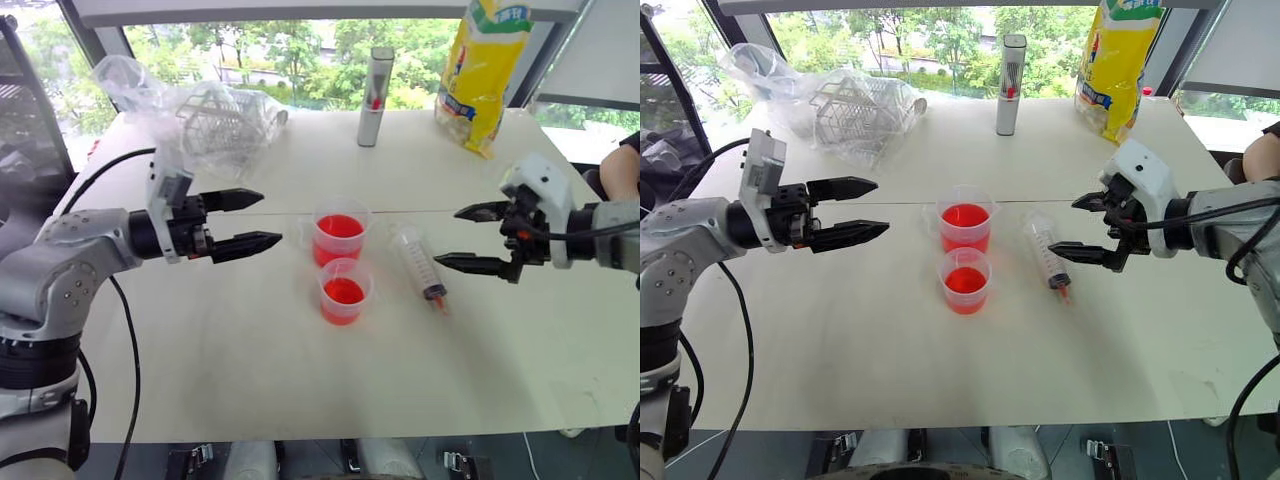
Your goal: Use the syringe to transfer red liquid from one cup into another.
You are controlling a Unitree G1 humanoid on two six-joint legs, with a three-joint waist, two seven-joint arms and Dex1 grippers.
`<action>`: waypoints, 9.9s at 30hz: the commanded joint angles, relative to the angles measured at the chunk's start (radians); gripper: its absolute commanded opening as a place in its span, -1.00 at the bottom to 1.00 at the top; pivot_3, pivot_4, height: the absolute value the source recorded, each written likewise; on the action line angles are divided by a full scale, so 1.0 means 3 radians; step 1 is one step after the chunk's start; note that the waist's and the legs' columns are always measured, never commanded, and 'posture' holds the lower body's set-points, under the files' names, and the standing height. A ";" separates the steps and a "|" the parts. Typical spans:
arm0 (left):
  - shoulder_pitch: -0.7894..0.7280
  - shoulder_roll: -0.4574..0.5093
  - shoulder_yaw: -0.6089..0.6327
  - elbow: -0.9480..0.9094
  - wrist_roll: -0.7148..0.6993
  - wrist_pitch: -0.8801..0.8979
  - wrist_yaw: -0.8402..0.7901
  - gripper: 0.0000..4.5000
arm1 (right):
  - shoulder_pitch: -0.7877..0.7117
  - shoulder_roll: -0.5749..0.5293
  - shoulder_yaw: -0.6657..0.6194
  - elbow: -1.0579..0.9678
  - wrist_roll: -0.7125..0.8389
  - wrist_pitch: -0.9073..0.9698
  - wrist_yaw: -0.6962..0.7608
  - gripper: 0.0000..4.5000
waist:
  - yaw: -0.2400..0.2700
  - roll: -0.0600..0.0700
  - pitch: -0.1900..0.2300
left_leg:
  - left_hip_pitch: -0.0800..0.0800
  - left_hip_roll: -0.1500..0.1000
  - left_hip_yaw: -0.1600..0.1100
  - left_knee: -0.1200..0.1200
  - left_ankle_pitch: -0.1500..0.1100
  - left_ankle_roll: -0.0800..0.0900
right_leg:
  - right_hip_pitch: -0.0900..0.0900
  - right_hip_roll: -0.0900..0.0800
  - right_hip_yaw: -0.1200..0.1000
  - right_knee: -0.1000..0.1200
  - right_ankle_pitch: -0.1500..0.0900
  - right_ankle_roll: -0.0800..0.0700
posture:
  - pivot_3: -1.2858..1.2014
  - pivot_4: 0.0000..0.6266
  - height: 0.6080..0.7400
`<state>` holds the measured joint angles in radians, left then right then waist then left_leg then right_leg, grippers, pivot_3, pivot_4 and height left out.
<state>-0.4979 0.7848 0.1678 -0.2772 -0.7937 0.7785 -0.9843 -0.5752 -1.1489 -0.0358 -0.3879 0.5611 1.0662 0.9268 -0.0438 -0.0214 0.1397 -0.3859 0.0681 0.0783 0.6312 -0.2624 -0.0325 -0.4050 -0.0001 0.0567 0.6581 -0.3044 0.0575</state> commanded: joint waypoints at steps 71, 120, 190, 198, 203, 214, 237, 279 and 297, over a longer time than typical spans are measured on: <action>-0.1328 -0.0151 -0.0307 0.1049 0.0413 -0.0481 -0.0409 1.00 | -0.0730 0.3016 -0.0193 0.0886 -0.0489 -0.1809 -0.1207 -0.38 | 0.0001 -0.0004 -0.0005 | -0.0011 0.0000 0.0001 0.0002 0.0000 0.0000 | -0.0014 0.0008 0.0002 0.0016 0.0001 0.0000 | 0.03 -0.52 1.00; -0.1938 -0.1119 -0.0747 0.1958 0.0977 -0.0847 -0.0873 1.00 | -0.0056 0.3191 0.0321 0.1238 -0.0800 -0.2674 -0.1033 -0.38 | -0.0002 -0.0004 -0.0005 | -0.0008 0.0000 0.0000 0.0004 0.0003 -0.0005 | -0.0013 0.0010 0.0004 0.0020 0.0001 0.0000 | 0.03 -0.52 1.00; -0.2424 -0.1174 -0.0450 0.2407 0.1029 -0.1012 -0.0717 -0.84 | 0.0142 0.3114 0.0509 0.1256 -0.0900 -0.2350 -0.0953 -0.38 | -0.0002 -0.0004 -0.0005 | -0.0008 0.0000 0.0000 0.0004 0.0003 -0.0005 | -0.0013 0.0011 0.0003 0.0020 0.0001 0.0000 | 0.03 -0.52 1.00; -0.2294 -0.1133 -0.0494 0.2295 0.1040 -0.0937 -0.0714 0.70 | 0.0051 0.3124 0.0457 0.1252 -0.0885 -0.2354 -0.0965 -0.38 | 0.0000 -0.0004 -0.0005 | -0.0008 0.0000 0.0000 0.0004 0.0003 -0.0006 | -0.0012 0.0011 0.0003 0.0020 0.0001 0.0000 | 0.03 -0.52 1.00; -0.2146 -0.1011 -0.0455 0.2152 0.1029 -0.0871 -0.0704 0.98 | -0.0027 0.3138 0.0382 0.1247 -0.0858 -0.2371 -0.0991 -0.38 | -0.0011 -0.0004 -0.0005 | -0.0007 0.0000 0.0000 0.0003 0.0003 -0.0006 | -0.0013 0.0011 0.0004 0.0021 0.0001 0.0000 | 0.03 -0.52 1.00; -0.1701 -0.0495 -0.0190 0.1776 0.0958 -0.0618 -0.0583 0.98 | -0.0147 0.3157 0.0281 0.1253 -0.0815 -0.2413 -0.1034 -0.38 | -0.0002 -0.0004 -0.0005 | -0.0006 0.0002 -0.0001 0.0004 0.0004 -0.0007 | -0.0013 0.0012 0.0005 0.0024 0.0001 0.0000 | 0.03 -0.52 1.00; -0.2030 -0.0751 -0.0243 0.2065 0.0953 -0.0774 -0.0661 0.98 | 0.0110 0.2415 -0.0173 -0.0805 0.0653 -0.1047 -0.1042 -0.38 | 0.0005 -0.0006 -0.0006 | -0.0007 0.0001 -0.0002 0.0004 0.0004 -0.0007 | -0.0011 0.0010 0.0005 0.0021 0.0001 0.0000 | 0.03 -0.52 1.00; -0.2001 -0.0991 -0.0403 0.1426 0.0329 -0.0048 -0.0770 0.98 | 0.0651 0.2298 0.0087 -0.0727 0.0491 -0.1407 -0.1023 -0.38 | 0.0008 -0.0006 -0.0006 | -0.0007 0.0000 -0.0005 0.0005 0.0004 -0.0007 | -0.0009 0.0013 0.0004 0.0019 0.0000 0.0000 | 0.03 -0.52 1.00; -0.1982 -0.1216 -0.0520 0.1276 0.0260 0.0013 -0.0771 -0.98 | 0.0622 0.2297 0.0068 -0.0702 0.0517 -0.1387 -0.1033 -0.38 | 0.0004 -0.0006 -0.0006 | -0.0006 0.0000 -0.0005 0.0004 0.0004 -0.0007 | -0.0008 0.0014 0.0005 0.0019 0.0000 0.0000 | 0.03 -0.52 1.00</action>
<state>-1.0751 0.4234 0.0141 0.1356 -0.6888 0.7743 -1.2077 -0.3605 -0.4603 -0.0155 -0.5561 0.6937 0.6699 0.6043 -0.0426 -0.0233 0.1379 -0.3876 0.0680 0.0768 0.6325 -0.2611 -0.0346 -0.4075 0.0041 0.0583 0.6637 -0.3043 0.0576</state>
